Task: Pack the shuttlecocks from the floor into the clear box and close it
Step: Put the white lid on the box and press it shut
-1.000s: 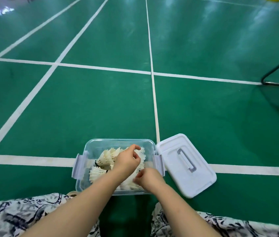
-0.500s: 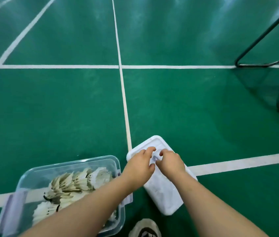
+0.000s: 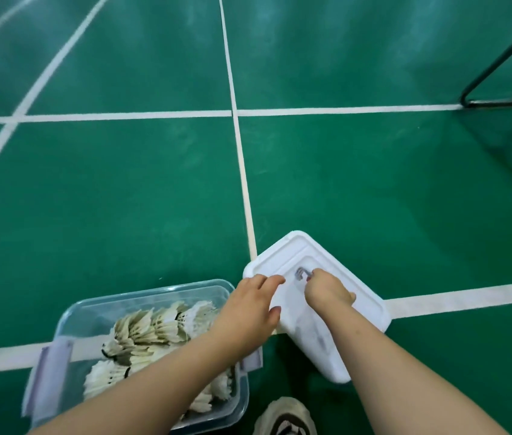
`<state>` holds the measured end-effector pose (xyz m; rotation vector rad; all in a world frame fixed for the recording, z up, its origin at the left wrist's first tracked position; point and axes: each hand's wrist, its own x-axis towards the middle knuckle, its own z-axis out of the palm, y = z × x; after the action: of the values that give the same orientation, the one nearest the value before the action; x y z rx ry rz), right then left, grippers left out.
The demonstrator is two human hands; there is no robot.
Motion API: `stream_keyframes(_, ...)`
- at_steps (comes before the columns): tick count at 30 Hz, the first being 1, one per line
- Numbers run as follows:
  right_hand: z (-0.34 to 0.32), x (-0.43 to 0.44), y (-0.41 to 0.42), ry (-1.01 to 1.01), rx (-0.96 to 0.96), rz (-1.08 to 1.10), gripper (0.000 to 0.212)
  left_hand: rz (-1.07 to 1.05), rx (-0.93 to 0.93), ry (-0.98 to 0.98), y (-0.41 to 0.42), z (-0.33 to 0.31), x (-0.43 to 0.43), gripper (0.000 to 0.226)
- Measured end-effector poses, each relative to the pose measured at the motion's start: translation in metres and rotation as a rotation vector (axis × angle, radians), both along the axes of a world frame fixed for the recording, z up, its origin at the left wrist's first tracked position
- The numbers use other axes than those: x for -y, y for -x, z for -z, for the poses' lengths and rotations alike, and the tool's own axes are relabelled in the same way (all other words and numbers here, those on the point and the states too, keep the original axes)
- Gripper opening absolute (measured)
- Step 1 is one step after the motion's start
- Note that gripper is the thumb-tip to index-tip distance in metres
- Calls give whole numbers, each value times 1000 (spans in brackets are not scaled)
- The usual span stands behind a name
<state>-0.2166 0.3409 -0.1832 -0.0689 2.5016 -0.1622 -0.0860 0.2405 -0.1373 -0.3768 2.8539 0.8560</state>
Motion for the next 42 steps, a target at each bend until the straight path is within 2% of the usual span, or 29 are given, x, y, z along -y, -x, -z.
stream_keyframes(4, -52, 16, -10, 77, -159, -39, 35, -25, -85, 13, -15, -23, 3, 47)
stream_keyframes(9, -118, 42, -36, 171, -286, -160, 44, -83, -167, 15, -37, -60, 15, 48)
stream_keyframes(12, -154, 61, -60, 234, -295, -247, 43, -173, -253, 30, -59, -83, 28, 46)
stream_keyframes(15, -170, 81, -87, 336, -285, -358, 29, -298, -306, 67, -86, -95, 48, 44)
stream_keyframes(17, -171, 93, -110, 375, -249, -461, 23, -391, -285, 92, -105, -94, 61, 42)
stream_keyframes(21, -151, 112, -160, 337, -193, -658, 36, -559, -142, 143, -147, -76, 76, 39)
stream_keyframes(23, -132, 118, -180, 292, -197, -733, 33, -607, -93, 144, -168, -63, 77, 37)
stream_keyframes(25, -114, 124, -195, 244, -192, -794, 29, -661, -73, 107, -186, -47, 77, 36)
stream_keyframes(30, -86, 138, -212, 185, -160, -905, 38, -813, 8, 15, -212, -19, 86, 32)
stream_keyframes(37, -69, 141, -218, 223, -360, -1002, 33, -827, 75, 95, -211, -12, 93, 30)
stream_keyframes(42, -65, 134, -207, 218, -432, -1009, 27, -936, 7, 24, -200, -11, 109, 40)
